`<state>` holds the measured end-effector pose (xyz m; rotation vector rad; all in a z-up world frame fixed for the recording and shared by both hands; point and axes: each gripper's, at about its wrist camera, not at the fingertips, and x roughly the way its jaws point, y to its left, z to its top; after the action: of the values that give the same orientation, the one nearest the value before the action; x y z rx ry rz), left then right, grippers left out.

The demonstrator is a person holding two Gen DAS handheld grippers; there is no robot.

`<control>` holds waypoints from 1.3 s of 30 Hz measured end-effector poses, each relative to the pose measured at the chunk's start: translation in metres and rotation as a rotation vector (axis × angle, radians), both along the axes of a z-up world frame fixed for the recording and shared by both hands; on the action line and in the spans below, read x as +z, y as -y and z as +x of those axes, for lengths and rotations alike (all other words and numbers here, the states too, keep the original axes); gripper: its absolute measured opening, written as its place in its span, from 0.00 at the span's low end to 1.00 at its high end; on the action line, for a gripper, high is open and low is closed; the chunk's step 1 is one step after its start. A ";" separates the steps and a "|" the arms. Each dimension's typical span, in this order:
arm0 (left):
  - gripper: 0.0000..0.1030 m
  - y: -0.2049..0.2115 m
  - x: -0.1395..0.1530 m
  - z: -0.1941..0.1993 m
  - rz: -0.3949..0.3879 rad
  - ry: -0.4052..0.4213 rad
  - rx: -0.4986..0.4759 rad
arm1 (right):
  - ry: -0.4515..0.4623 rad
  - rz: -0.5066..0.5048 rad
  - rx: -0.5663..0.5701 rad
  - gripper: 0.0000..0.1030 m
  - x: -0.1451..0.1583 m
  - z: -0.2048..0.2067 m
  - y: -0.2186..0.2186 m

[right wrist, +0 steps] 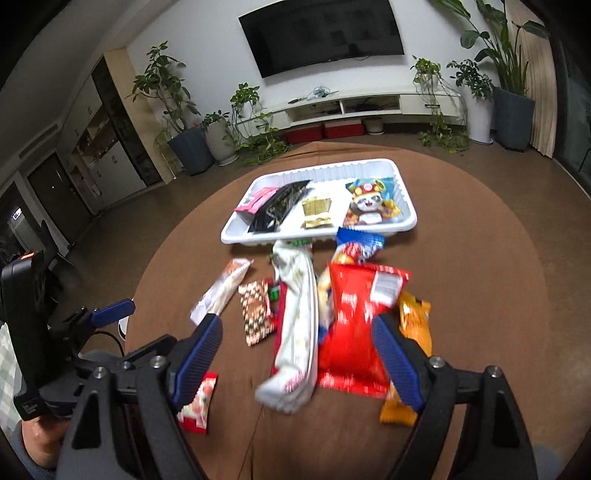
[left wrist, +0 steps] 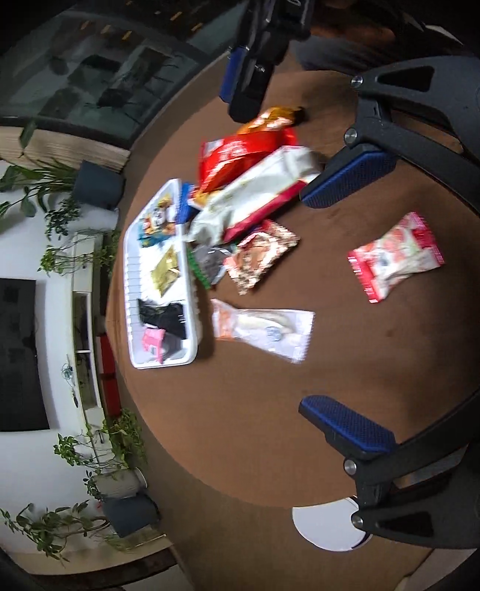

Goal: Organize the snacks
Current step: 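Withdraw both tools from the tray back over the pile, then grasp the strawberry packet with the left tool while the right tool grasps the white bun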

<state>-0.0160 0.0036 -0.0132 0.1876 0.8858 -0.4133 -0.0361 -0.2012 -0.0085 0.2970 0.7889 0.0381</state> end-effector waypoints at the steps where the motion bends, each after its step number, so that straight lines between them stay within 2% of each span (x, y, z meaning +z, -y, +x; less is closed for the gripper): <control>1: 1.00 0.000 -0.003 -0.004 0.012 -0.010 0.003 | -0.001 -0.006 -0.010 0.82 -0.002 -0.005 0.000; 8: 1.00 0.010 -0.019 -0.020 0.098 -0.018 -0.006 | -0.036 0.022 -0.051 0.82 -0.015 -0.022 0.006; 12: 0.99 0.018 -0.032 -0.024 0.186 -0.011 -0.013 | -0.041 0.033 -0.064 0.82 -0.019 -0.024 0.008; 13: 0.98 0.019 -0.036 -0.022 0.199 -0.024 -0.015 | -0.041 0.037 -0.065 0.82 -0.020 -0.025 0.008; 16: 0.79 0.019 -0.047 -0.023 0.205 -0.058 -0.028 | -0.029 0.029 -0.065 0.82 -0.019 -0.028 0.006; 20: 0.58 0.019 -0.055 -0.023 0.192 -0.089 -0.052 | -0.033 0.035 -0.065 0.82 -0.020 -0.028 0.007; 24: 0.46 0.015 -0.058 -0.023 0.158 -0.114 -0.069 | -0.042 0.020 -0.051 0.82 -0.023 -0.027 0.004; 26: 0.33 0.014 -0.058 -0.022 0.146 -0.123 -0.082 | -0.043 0.017 -0.050 0.82 -0.023 -0.028 0.003; 33: 0.30 0.006 -0.056 -0.022 0.102 -0.142 -0.124 | -0.070 0.003 -0.022 0.74 -0.025 -0.021 -0.003; 39: 0.29 -0.015 -0.042 -0.016 -0.014 -0.154 -0.106 | -0.091 -0.008 0.024 0.67 -0.024 -0.002 -0.015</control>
<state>-0.0321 0.0185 -0.0549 0.1924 1.0271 -0.5375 -0.0380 -0.1864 -0.0329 0.2832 0.8828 0.0440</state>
